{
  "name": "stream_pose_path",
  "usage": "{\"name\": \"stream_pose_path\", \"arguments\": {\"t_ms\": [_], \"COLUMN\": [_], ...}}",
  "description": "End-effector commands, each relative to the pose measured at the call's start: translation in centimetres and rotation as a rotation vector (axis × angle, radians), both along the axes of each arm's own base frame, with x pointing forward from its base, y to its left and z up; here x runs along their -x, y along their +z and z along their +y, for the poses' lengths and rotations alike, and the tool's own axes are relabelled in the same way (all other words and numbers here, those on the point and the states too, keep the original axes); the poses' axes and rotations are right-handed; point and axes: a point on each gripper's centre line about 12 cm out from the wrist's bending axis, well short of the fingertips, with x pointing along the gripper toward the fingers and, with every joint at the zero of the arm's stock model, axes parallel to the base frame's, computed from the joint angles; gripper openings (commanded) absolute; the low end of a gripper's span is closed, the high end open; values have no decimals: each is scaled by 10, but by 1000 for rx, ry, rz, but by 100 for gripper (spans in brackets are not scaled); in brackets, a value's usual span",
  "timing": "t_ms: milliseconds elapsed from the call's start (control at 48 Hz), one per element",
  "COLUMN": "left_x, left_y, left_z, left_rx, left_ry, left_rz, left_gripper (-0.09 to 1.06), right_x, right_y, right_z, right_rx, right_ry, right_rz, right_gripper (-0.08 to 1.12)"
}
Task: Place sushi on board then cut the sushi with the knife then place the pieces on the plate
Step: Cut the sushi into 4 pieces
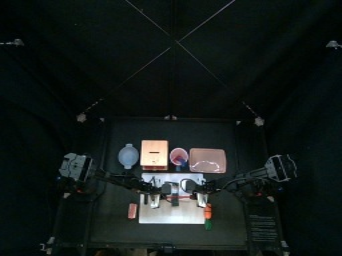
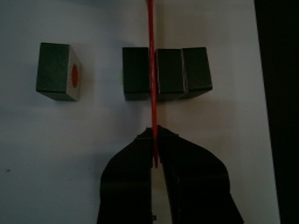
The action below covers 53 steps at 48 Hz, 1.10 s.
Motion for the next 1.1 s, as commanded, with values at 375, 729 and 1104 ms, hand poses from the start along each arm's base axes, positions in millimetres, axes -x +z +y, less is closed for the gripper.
{"name": "stream_pose_path", "arguments": {"t_ms": [375, 729, 1104], "left_x": [-12, -14, -14], "left_y": [14, 14, 42], "left_z": [16, 26, 23], "left_rx": [-9, -30, -25], "left_ry": [28, 33, 20], "left_rz": [-55, -56, -110], "left_gripper": [43, 44, 44], "right_x": [-3, -4, -9], "right_y": [8, 8, 37], "right_z": [-10, -18, -14], "right_rx": [19, 29, 19], "right_ry": [-9, -25, -10], "right_rz": [-29, -31, -88], "right_gripper": [41, 41, 41]}}
